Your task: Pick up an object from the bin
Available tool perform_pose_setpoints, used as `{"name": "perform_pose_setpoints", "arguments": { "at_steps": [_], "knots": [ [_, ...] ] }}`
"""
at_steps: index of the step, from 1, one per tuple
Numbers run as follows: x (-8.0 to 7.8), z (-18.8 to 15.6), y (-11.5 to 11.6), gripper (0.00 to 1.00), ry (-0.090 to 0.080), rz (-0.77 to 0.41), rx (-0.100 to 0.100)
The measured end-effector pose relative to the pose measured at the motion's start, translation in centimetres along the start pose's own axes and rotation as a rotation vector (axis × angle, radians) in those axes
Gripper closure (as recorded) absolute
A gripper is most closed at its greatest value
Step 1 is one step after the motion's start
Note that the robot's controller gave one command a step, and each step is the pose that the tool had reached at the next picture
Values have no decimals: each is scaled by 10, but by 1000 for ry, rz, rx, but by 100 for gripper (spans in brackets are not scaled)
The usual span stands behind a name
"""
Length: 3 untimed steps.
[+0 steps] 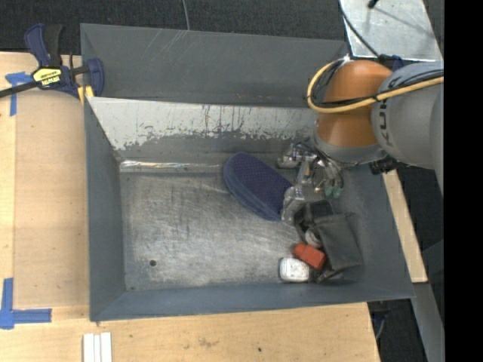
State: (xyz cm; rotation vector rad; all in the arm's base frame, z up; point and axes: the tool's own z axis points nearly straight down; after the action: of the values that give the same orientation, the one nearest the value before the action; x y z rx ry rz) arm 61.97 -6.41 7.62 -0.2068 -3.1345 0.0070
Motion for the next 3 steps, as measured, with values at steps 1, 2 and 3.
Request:
{"name": "perform_pose_setpoints", "arguments": {
  "at_steps": [1, 2, 3],
  "knots": [
    [22, -1, 13, 0, -15, 276, -2],
    [9, -7, 61, 0, 1, 371, 0],
    [3, -2, 74, 0, 15, 407, 18]
  ]
}}
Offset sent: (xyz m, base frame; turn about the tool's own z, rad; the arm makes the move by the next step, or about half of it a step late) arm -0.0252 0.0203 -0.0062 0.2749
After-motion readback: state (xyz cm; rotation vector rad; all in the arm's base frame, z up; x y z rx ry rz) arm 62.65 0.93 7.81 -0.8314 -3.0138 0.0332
